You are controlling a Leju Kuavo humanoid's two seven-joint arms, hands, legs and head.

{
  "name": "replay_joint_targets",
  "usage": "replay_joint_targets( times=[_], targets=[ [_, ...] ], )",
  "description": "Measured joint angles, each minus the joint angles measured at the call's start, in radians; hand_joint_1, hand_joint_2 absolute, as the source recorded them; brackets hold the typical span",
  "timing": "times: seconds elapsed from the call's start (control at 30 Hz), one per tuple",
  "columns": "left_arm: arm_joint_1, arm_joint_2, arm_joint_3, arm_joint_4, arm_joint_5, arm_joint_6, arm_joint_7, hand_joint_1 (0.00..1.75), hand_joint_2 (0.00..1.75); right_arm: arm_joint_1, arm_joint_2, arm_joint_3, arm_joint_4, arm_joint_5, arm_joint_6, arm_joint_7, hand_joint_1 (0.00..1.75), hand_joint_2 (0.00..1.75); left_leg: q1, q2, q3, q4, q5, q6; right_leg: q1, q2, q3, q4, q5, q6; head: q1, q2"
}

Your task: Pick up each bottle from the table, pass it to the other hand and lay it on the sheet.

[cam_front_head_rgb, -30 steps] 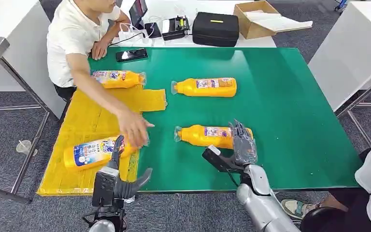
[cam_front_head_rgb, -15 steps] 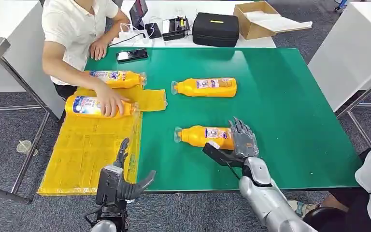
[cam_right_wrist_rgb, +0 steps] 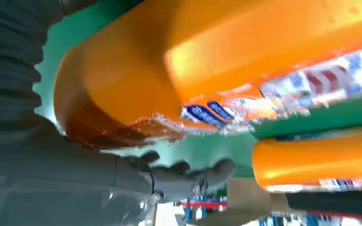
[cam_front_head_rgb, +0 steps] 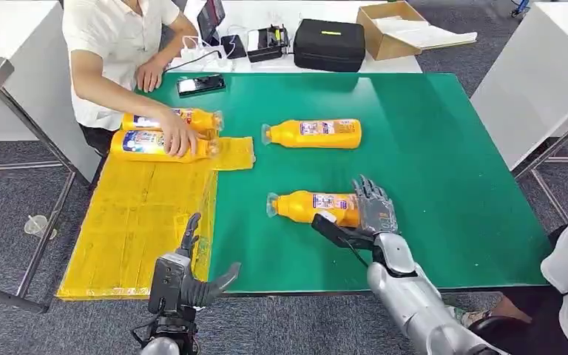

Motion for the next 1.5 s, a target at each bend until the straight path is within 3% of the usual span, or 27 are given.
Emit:
replay_joint_targets(
  times=[0.23, 0.27, 0.3, 0.43, 0.67, 1.17, 1.5],
  targets=[
    [-0.004, 0.0, -0.005, 0.01, 0.006, -0.008, 0.001, 0.0, 1.75, -0.026, -0.003, 0.003, 0.037, -0.016, 0.016, 0.0, 0.0, 1.75, 0.0, 0.0, 0.001, 0.0, 0.0, 0.0, 0.0, 0.0, 0.001, 0.0, 0.0, 0.0, 0.0, 0.0],
    [-0.005, 0.0, -0.005, 0.011, 0.007, -0.008, 0.001, 0.0, 1.75, -0.027, -0.003, 0.003, 0.039, -0.016, 0.016, 0.0, 1.26, 1.75, 0.0, 0.0, 0.001, 0.0, 0.0, 0.0, 0.0, 0.0, 0.001, 0.0, 0.001, 0.0, 0.0, 0.0],
    [-0.006, 0.0, -0.005, 0.012, 0.007, -0.008, 0.001, 0.0, 1.75, -0.029, -0.003, 0.003, 0.042, -0.016, 0.016, 0.0, 1.75, 1.75, 0.0, 0.0, 0.001, 0.0, 0.0, 0.0, 0.0, 0.0, 0.002, 0.0, 0.001, 0.0, 0.0, 0.0],
    [-0.01, 0.0, -0.006, 0.017, 0.007, -0.011, 0.002, 0.0, 1.75, -0.044, -0.005, 0.003, 0.064, -0.061, 0.064, -0.021, 1.75, 1.75, 0.0, 0.0, 0.002, 0.0, 0.0, 0.0, 0.0, 0.0, 0.001, 0.0, 0.001, 0.0, 0.0, 0.0],
    [-0.031, 0.0, -0.017, 0.042, 0.044, -0.037, -0.004, 0.0, 1.75, -0.096, -0.019, -0.025, 0.135, -0.258, 0.193, -0.164, 1.75, 1.75, 0.0, 0.002, 0.013, 0.0, -0.005, 0.0, 0.0, 0.001, 0.0, -0.002, -0.002, 0.0, 0.0, 0.0],
    [-0.077, 0.0, -0.05, 0.091, 0.107, -0.071, -0.026, 0.0, 1.75, -0.145, -0.042, -0.068, 0.209, -0.433, 0.362, -0.228, 1.75, 1.75, 0.0, 0.009, 0.025, 0.0, -0.007, 0.0, 0.001, 0.007, 0.01, -0.002, -0.002, 0.0, 0.0, 0.0],
    [-0.104, -0.002, -0.057, 0.109, 0.17, -0.068, -0.091, 0.0, 1.75, -0.11, -0.063, -0.091, 0.199, -0.633, 0.492, -0.412, 1.75, 1.75, 0.0, 0.013, 0.028, 0.0, -0.008, -0.001, 0.002, 0.013, 0.021, -0.002, -0.001, -0.001, 0.0, 0.0]
  ],
)
